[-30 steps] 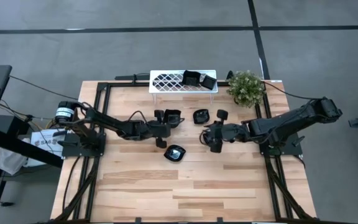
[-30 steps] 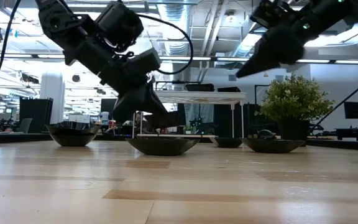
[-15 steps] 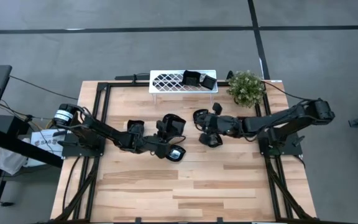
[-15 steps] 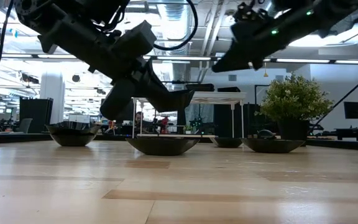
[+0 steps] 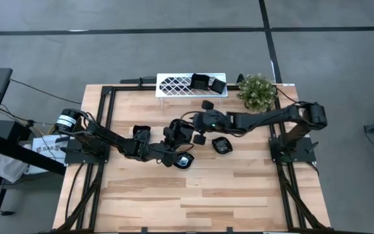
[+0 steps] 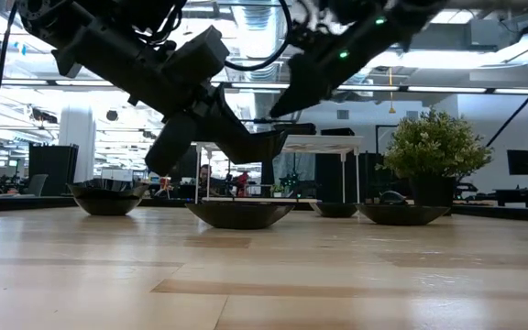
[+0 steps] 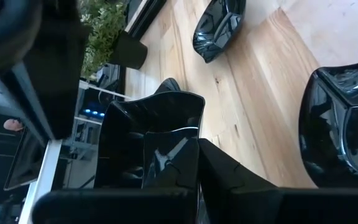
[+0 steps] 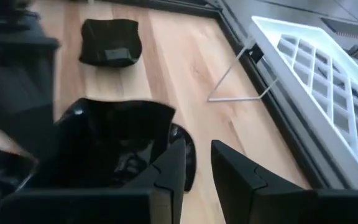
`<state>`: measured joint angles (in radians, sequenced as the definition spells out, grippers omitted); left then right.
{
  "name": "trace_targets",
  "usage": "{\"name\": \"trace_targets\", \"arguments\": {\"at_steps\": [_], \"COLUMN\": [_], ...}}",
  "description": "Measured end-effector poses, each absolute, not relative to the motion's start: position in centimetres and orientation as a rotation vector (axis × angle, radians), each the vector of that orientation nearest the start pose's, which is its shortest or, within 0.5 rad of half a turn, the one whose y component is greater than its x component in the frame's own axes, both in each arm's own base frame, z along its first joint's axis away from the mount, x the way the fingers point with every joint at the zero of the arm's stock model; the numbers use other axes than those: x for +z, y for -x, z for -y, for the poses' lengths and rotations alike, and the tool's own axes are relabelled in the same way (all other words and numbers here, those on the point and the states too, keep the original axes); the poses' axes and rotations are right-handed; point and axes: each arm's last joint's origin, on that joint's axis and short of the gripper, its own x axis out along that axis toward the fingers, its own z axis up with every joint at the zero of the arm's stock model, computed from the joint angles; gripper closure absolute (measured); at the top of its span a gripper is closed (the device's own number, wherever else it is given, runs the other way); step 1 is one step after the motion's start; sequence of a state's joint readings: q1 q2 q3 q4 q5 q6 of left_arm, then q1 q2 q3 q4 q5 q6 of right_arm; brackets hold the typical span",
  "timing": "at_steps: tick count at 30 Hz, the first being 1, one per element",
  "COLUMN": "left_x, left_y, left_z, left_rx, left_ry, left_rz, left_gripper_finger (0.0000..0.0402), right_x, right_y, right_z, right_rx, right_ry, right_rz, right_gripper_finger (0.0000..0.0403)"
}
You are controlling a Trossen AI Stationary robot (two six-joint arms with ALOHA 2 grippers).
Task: Pick & Place Mini shaped plates
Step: Stack the black distorted square plate on top of the black distorted square plate on the shelf
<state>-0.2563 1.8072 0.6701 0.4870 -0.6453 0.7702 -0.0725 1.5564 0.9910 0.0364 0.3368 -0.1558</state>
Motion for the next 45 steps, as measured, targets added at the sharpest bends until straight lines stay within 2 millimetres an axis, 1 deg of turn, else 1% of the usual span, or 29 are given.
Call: {"name": "trace_targets", "arguments": {"at_steps": [5, 7, 9, 16, 19, 23, 33, 36, 42, 45], "left_x": [10.8, 10.8, 10.8, 10.7, 10.7, 10.7, 10.7, 10.7, 10.7, 10.7], "left_y": [-30.6, -30.6, -30.5, -30.5, -30.5, -30.5, -30.5, -30.5, -30.5, -30.5], "left_z": [6.2, 6.2, 6.2, 6.2, 6.2, 6.2, 6.2, 6.2, 6.2, 6.2], "left_rx": [0.129, 0.128, 0.127, 0.118, 0.112, 0.112, 0.112, 0.112, 0.112, 0.112], "left_ry": [-1.022, -1.023, -1.024, -1.014, -1.012, -1.012, -1.012, -1.012, -1.012, -1.012], "left_rz": [-0.717, -0.719, -0.721, -0.726, -0.724, -0.724, -0.724, -0.724, -0.724, -0.724], "left_gripper_finger": [0.0395, 0.0393, 0.0394, 0.0393, 0.0395, 0.0393, 0.0393, 0.0395, 0.0393, 0.0395], "right_x": [23.7, 23.9, 24.3, 25.5, 25.2, 24.5, 24.6, 24.6, 24.6, 24.6], "right_y": [-35.5, -35.9, -36.4, -36.4, -36.2, -36.3, -36.1, -36.1, -36.1, -36.1], "right_z": [4.1, 4.0, 3.7, 2.8, 2.7, 2.8, 2.7, 2.7, 2.8, 3.0], "right_rx": [-0.319, -0.271, -0.248, -0.205, -0.176, -0.16, -0.158, -0.161, -0.171, -0.185], "right_ry": [0.298, 0.314, 0.326, 0.41, 0.464, 0.482, 0.482, 0.475, 0.46, 0.434], "right_rz": [-0.699, -0.748, -0.749, -0.726, -0.769, -0.811, -0.815, -0.817, -0.814, -0.814], "right_gripper_finger": [0.033, 0.033, 0.033, 0.033, 0.033, 0.033, 0.0329, 0.0313, 0.025, 0.0227]}}
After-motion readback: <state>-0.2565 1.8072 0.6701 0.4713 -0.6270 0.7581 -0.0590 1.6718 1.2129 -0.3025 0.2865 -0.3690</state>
